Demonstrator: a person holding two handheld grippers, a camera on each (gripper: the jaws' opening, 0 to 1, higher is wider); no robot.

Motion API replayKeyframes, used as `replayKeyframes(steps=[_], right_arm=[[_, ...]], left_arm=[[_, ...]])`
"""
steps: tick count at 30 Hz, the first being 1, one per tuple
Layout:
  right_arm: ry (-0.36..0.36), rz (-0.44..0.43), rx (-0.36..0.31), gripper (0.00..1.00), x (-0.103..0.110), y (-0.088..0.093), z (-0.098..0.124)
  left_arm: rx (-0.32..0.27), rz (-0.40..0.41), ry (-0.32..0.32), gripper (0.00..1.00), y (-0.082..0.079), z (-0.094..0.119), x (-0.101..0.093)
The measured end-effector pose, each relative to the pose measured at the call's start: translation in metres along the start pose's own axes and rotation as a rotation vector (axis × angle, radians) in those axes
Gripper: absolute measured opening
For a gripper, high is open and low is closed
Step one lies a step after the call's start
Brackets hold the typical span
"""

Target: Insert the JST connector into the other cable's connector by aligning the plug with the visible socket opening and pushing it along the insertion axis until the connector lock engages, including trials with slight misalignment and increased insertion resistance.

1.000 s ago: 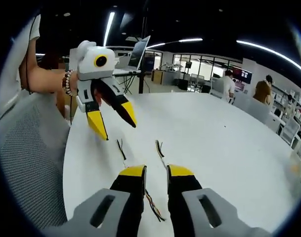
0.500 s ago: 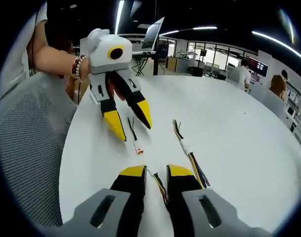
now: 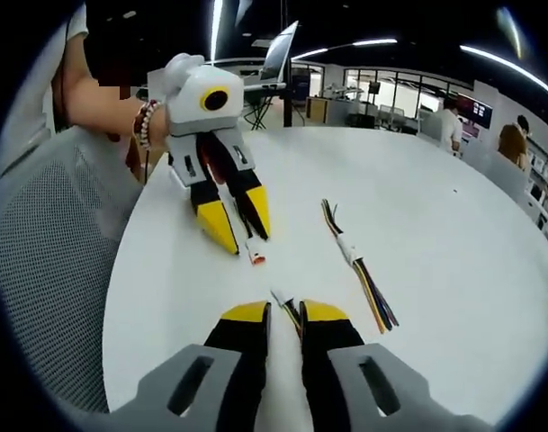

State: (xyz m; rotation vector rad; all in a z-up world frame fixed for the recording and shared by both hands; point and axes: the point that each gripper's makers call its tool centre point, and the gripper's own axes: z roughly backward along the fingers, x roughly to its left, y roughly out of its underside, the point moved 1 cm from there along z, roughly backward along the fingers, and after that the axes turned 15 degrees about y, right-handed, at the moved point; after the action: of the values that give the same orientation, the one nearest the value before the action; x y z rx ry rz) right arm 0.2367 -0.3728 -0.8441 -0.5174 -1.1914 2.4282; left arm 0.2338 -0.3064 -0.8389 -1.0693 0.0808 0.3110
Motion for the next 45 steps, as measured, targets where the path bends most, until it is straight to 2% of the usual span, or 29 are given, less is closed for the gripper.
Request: replayKeyframes(steps=[6,7,10,12,27,33,41,45], right_arm=[[0.008,-0.011,-0.034,0.05,0.001,-0.001,-0.002],[0.01,-0.042,-0.044,0.05,0.0,-0.001,-0.002],[0.01,-0.06,-0.052,0.04,-0.001,-0.001,-0.002],[0.012,-0.059,-0.048,0.04,0.0,-0.002,-0.003],[-0.009,-0.063,-0.017,0.03,0.006,-0.004,-0.003],[-0.045,-0.003,-0.021,0.03,0.017,-0.014,-0.002],[-0.037,0.099,-0.062,0.03,0.021,-0.033,-0.001],[-0.029,0.145,-0.034,0.03,0.022,-0.029,-0.001]], left_arm=[[-0.001,-0.011,0.012,0.1,-0.001,-0.001,-0.002],[-0.002,-0.012,0.012,0.09,-0.001,-0.001,-0.002],[0.007,-0.033,0.014,0.03,-0.001,-0.004,-0.001],[0.016,-0.061,0.008,0.02,-0.001,-0.004,0.0],[0.041,-0.091,0.035,0.0,-0.001,-0.007,-0.004],[0.085,-0.118,0.036,0.0,0.0,-0.004,-0.004],[0.075,-0.143,0.035,0.0,-0.01,0.001,-0.006],[0.056,-0.147,0.042,0.0,-0.015,0.001,-0.008]])
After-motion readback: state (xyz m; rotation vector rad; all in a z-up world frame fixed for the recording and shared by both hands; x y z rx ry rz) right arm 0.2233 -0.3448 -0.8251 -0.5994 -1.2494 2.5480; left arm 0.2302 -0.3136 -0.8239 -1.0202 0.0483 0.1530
